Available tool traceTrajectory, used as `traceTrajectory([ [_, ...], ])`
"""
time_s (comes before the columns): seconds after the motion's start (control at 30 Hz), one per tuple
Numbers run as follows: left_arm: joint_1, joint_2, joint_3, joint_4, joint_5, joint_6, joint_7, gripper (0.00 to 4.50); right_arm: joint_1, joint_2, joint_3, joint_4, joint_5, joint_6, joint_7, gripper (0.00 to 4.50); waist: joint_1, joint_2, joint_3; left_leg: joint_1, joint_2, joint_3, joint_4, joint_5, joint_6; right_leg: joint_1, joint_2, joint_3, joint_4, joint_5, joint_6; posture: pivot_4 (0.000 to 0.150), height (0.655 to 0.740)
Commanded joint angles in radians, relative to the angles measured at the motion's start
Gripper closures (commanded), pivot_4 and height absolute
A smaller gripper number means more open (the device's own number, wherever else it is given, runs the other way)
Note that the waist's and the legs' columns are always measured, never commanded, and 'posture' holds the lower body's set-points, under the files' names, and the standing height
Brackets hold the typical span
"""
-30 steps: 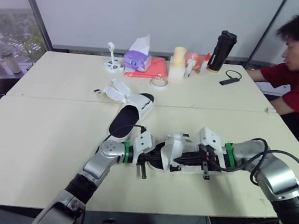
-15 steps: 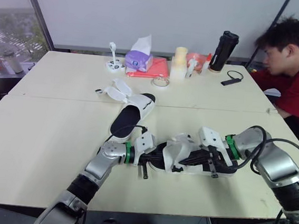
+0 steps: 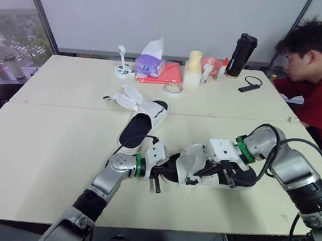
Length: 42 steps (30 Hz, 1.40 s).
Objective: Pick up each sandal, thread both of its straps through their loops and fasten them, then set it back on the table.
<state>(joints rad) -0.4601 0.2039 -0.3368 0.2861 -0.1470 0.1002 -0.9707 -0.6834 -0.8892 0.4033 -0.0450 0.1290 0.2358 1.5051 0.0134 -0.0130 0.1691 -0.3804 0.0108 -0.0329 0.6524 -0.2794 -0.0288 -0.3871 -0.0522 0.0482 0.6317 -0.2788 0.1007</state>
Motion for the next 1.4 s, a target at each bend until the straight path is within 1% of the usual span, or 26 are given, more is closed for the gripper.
traceTrajectory([
  [0.03, 0.028, 0.003, -0.009, 0.036, 0.028, 0.031, 0.025, 4.50, 0.003, 0.004, 0.039, 0.013, -0.066, -0.048, 0.020, 4.46, -0.001, 0.000, 0.000, 0.000, 0.000, 0.000, 0.000, 0.000, 0.000, 0.000, 0.000, 0.000, 0.000, 0.000, 0.000, 0.150, 0.7400],
  [0.2, 0.030, -0.001, -0.007, 0.040, 0.024, 0.032, 0.030, 4.50, -0.007, -0.002, 0.028, -0.016, -0.075, -0.093, 0.044, 4.46, 0.000, 0.000, 0.000, 0.001, 0.000, 0.000, 0.000, 0.000, 0.000, 0.001, 0.000, 0.000, 0.000, 0.000, 0.000, 0.150, 0.7400],
  [0.3, 0.027, -0.008, -0.006, 0.047, 0.024, 0.032, 0.034, 4.50, 0.013, 0.010, 0.018, -0.077, -0.024, -0.045, 0.060, 4.46, 0.000, 0.000, 0.000, 0.001, 0.000, 0.000, 0.000, 0.000, 0.000, 0.001, 0.000, 0.000, 0.000, 0.000, 0.000, 0.150, 0.7400],
  [0.53, 0.036, -0.011, -0.003, 0.048, 0.031, 0.030, 0.039, 4.50, 0.069, 0.011, -0.016, -0.124, 0.073, 0.144, 0.080, 4.46, -0.001, 0.000, 0.000, 0.001, 0.001, 0.000, -0.001, 0.000, 0.000, 0.000, -0.001, 0.000, 0.000, 0.000, 0.000, 0.150, 0.7400],
  [0.7, 0.036, -0.009, -0.002, 0.052, 0.032, 0.030, 0.040, 4.50, 0.077, 0.014, -0.028, -0.117, 0.084, 0.196, 0.081, 4.46, -0.003, 0.000, 0.000, 0.003, 0.001, 0.000, -0.002, 0.000, 0.000, 0.001, -0.001, 0.000, 0.000, 0.000, -0.001, 0.150, 0.7400],
  [0.87, 0.036, -0.007, -0.002, 0.054, 0.035, 0.032, 0.043, 4.50, 0.066, 0.058, -0.058, -0.062, 0.114, 0.278, 0.035, 4.46, -0.003, 0.000, 0.000, 0.003, 0.001, 0.000, -0.003, 0.000, 0.000, 0.001, 0.000, 0.000, 0.000, 0.000, -0.001, 0.150, 0.7400],
  [1.0, 0.041, -0.004, -0.001, 0.054, 0.037, 0.031, 0.046, 4.50, 0.086, 0.110, -0.086, -0.072, 0.146, 0.350, -0.024, 4.46, -0.004, 0.000, 0.000, 0.004, 0.002, 0.000, -0.003, 0.000, 0.000, 0.002, 0.000, 0.000, 0.000, 0.000, -0.001, 0.150, 0.7400],
  [1.13, 0.045, -0.001, 0.002, 0.050, 0.038, 0.035, 0.048, 4.50, 0.115, 0.116, -0.113, -0.079, 0.153, 0.378, -0.067, 4.46, -0.004, 0.000, 0.000, 0.005, 0.002, 0.000, -0.003, 0.000, 0.000, 0.002, 0.000, 0.000, 0.000, 0.000, -0.001, 0.150, 0.7400],
  [1.17, 0.047, 0.000, 0.002, 0.049, 0.038, 0.035, 0.049, 4.50, 0.129, 0.115, -0.128, -0.082, 0.159, 0.388, -0.083, 3.92, -0.004, 0.000, -0.001, 0.005, 0.002, 0.000, -0.003, 0.000, 0.000, 0.002, 0.000, 0.000, 0.000, 0.000, -0.001, 0.150, 0.7400],
  [1.2, 0.048, 0.001, 0.002, 0.049, 0.039, 0.035, 0.051, 4.50, 0.141, 0.109, -0.138, -0.089, 0.167, 0.399, -0.090, 3.60, -0.003, 0.000, -0.001, 0.005, 0.002, 0.000, -0.003, 0.000, 0.000, 0.002, 0.000, 0.000, 0.000, 0.000, -0.001, 0.150, 0.7400],
  [1.23, 0.050, 0.002, 0.001, 0.048, 0.039, 0.035, 0.052, 4.50, 0.152, 0.104, -0.149, -0.098, 0.177, 0.411, -0.098, 3.16, -0.003, 0.000, -0.001, 0.004, 0.003, 0.000, -0.003, 0.000, 0.000, 0.002, 0.000, 0.000, 0.000, 0.000, -0.001, 0.150, 0.7400],
  [1.33, 0.057, 0.008, 0.005, 0.043, 0.037, 0.038, 0.057, 4.50, 0.197, 0.124, -0.264, -0.146, 0.263, 0.529, -0.201, 1.69, -0.003, 0.000, 0.000, 0.004, 0.002, 0.000, -0.003, 0.000, 0.000, 0.002, 0.000, 0.001, 0.000, 0.000, -0.001, 0.150, 0.7400],
  [1.4, 0.060, 0.010, 0.005, 0.041, 0.037, 0.038, 0.058, 4.50, 0.215, 0.132, -0.314, -0.177, 0.318, 0.591, -0.240, 1.69, -0.003, 0.000, 0.000, 0.004, 0.003, 0.000, -0.003, 0.000, 0.000, 0.002, 0.000, 0.001, 0.000, 0.000, -0.001, 0.150, 0.7400],
])
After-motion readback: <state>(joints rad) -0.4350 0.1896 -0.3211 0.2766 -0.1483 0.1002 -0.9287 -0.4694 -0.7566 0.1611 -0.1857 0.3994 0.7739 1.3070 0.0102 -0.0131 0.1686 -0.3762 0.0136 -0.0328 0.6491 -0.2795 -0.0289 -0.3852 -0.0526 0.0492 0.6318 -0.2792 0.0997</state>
